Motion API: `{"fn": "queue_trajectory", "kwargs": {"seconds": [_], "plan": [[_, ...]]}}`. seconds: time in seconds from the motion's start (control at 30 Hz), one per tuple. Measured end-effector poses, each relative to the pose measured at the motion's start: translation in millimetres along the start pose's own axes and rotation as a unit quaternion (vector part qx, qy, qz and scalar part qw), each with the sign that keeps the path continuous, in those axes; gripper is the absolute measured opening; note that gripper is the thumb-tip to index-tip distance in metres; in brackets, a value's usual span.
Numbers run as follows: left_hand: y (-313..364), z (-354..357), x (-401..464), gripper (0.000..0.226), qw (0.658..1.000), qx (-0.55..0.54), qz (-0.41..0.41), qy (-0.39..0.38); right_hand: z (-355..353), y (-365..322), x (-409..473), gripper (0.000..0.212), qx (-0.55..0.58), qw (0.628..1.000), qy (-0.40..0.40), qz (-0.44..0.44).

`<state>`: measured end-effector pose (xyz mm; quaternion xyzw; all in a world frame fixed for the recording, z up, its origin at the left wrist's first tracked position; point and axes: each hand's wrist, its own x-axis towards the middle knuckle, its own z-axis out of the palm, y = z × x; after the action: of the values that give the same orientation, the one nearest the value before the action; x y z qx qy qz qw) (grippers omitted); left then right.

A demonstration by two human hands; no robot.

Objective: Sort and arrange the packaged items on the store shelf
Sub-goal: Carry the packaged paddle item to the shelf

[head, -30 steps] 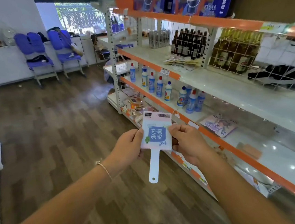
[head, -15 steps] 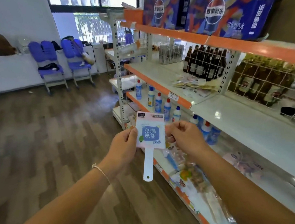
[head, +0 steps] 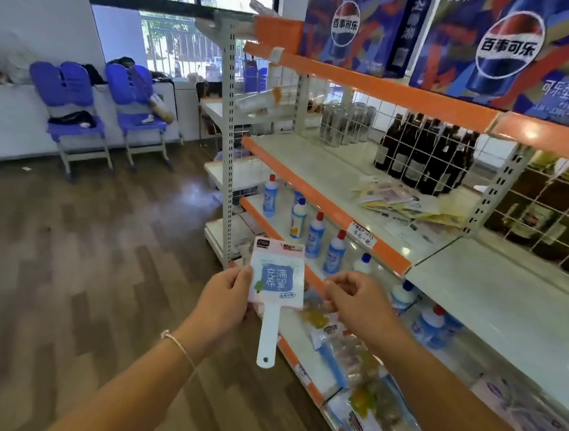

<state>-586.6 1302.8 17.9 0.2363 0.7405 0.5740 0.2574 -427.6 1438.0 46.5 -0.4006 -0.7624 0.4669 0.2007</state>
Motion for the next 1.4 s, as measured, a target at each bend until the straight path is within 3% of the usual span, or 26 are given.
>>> {"fn": "queue_trajectory", "kwargs": {"seconds": [0.3, 0.57, 1.13, 1.27, 1.4], "plan": [[29.6, -29.6, 161.1, 0.045, 0.996, 0.048, 0.029, -0.063, 38.5, -43.2, 129.1, 0.009, -0.049, 0.996, 0.074, -0.022], [31.2, -25.6, 235.6, 0.044, 0.993, 0.05, 0.014, -0.109, 47.4, -41.2, 197.7, 0.008, -0.035, 0.995, 0.093, 0.009], [55.8, -11.3, 461.4, 0.04, 0.998, 0.065, -0.003, -0.021, 63.4, -44.8, 459.7, 0.007, -0.045, 0.996, 0.064, -0.047], [59.6, 16.7, 496.2, 0.04, 0.997, 0.06, -0.012, -0.041, 55.7, -41.0, 502.4, 0.007, -0.067, 0.992, 0.072, -0.078], [55.7, 47.4, 522.8, 0.045, 0.994, 0.083, -0.015, -0.071, 46.5, -21.5, 524.7, 0.003, -0.062, 0.993, 0.079, -0.055]]}}
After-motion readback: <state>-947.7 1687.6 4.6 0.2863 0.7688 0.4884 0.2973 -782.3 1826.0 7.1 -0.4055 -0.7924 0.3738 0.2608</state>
